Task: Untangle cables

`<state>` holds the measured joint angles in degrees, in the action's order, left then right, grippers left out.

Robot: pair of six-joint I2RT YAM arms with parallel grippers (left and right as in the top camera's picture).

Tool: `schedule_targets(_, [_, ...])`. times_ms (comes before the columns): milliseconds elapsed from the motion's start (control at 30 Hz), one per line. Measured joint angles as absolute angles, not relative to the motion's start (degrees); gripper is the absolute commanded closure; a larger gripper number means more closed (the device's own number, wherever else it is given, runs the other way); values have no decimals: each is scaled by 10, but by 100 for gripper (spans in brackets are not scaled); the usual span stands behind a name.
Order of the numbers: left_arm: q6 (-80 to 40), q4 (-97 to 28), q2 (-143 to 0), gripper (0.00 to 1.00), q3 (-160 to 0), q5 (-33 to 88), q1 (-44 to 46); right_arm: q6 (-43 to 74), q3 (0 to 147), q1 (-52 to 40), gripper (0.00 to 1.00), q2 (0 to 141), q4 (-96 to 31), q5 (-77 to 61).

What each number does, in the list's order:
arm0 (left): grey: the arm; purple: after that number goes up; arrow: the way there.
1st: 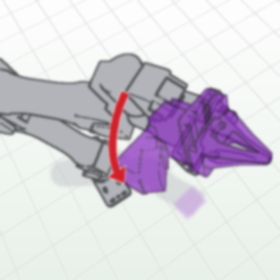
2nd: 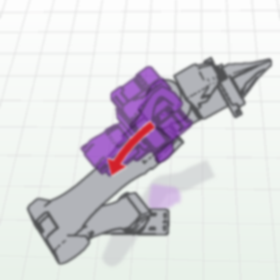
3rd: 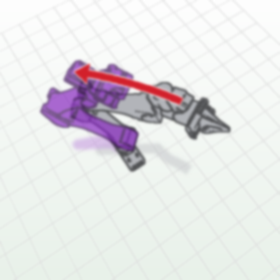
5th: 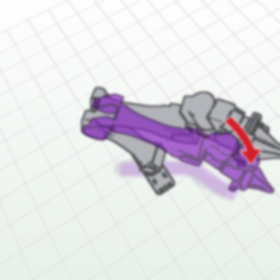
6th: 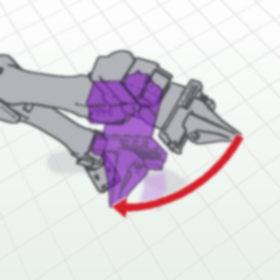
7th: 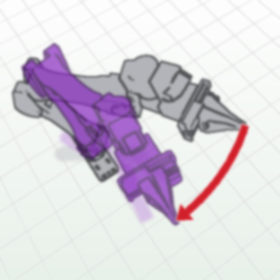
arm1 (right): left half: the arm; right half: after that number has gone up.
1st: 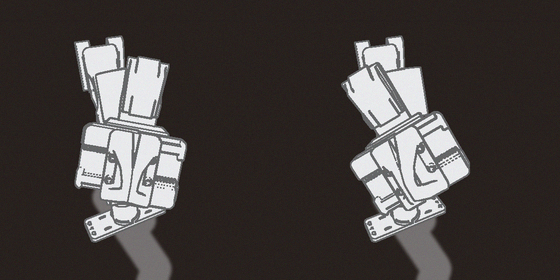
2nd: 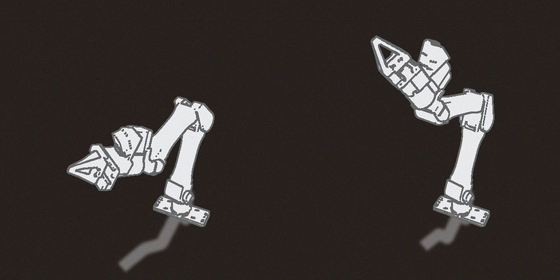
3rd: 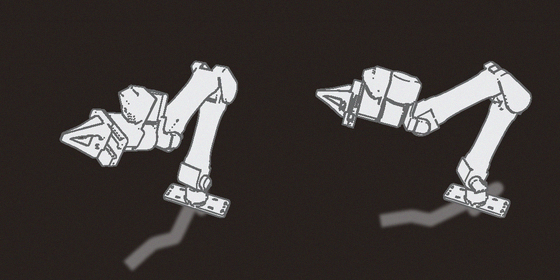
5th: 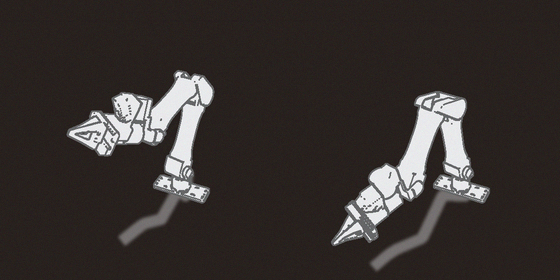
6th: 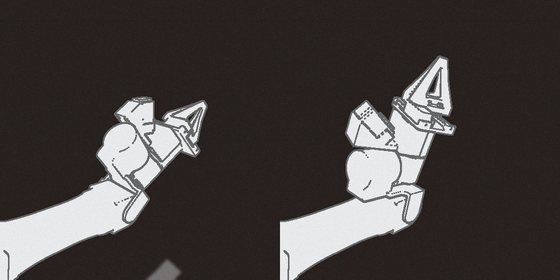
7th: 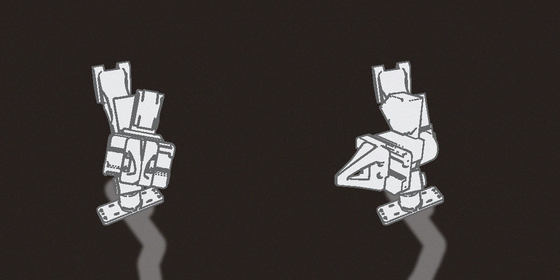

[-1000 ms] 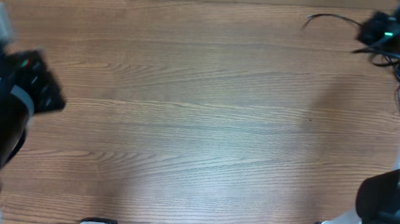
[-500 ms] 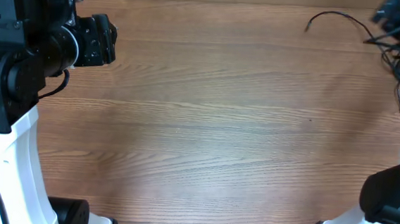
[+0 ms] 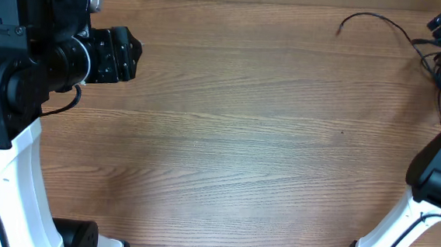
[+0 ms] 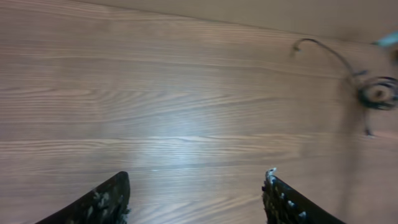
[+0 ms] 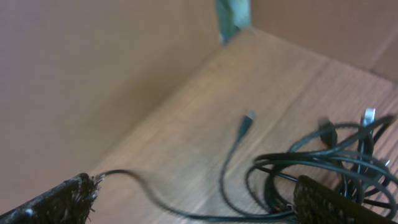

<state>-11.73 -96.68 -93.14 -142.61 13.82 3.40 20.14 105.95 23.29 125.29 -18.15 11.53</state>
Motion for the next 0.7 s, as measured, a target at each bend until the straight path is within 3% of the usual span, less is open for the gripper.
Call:
schedule_targets(267, [-116,-967,-925,28,-1426,199,42,264,1060,267,0,1320,-210,185])
schedule_targets(700, [-116,-967,-922,21,-1426,215,81,524,1060,374,0,1345,-251,134])
